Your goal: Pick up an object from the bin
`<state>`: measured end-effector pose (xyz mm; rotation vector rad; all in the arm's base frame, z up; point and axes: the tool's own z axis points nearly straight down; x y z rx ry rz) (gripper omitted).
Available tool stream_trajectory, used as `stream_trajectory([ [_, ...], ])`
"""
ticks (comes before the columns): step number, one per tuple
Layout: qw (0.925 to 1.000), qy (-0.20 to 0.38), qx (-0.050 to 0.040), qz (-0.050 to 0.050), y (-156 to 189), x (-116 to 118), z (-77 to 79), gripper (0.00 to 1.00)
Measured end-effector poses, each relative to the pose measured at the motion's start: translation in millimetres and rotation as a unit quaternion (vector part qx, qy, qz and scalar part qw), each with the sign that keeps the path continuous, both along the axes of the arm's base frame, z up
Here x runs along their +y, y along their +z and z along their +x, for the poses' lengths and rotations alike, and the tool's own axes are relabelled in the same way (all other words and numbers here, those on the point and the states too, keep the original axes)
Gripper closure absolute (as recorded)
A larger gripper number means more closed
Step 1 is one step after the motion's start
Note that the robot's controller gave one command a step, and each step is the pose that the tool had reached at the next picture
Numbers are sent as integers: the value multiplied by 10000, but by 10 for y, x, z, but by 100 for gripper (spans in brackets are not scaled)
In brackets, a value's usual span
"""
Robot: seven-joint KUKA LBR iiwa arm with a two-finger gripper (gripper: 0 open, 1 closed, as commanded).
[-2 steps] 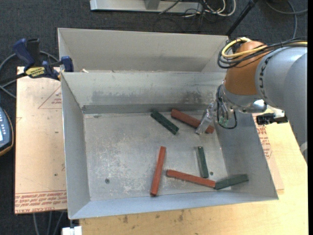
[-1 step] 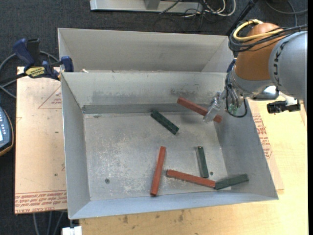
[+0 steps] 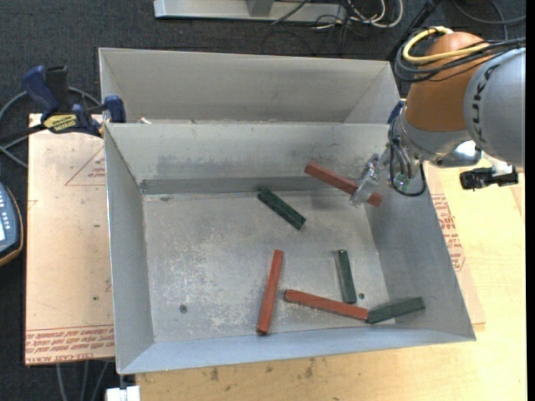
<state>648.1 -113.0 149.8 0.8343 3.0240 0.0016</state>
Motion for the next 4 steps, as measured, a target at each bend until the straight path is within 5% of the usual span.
stream_trajectory([
  [3, 10000, 30, 10, -4, 135, 5, 21, 100],
  [4, 10000, 41, -12, -3, 500, 5, 37, 100],
])
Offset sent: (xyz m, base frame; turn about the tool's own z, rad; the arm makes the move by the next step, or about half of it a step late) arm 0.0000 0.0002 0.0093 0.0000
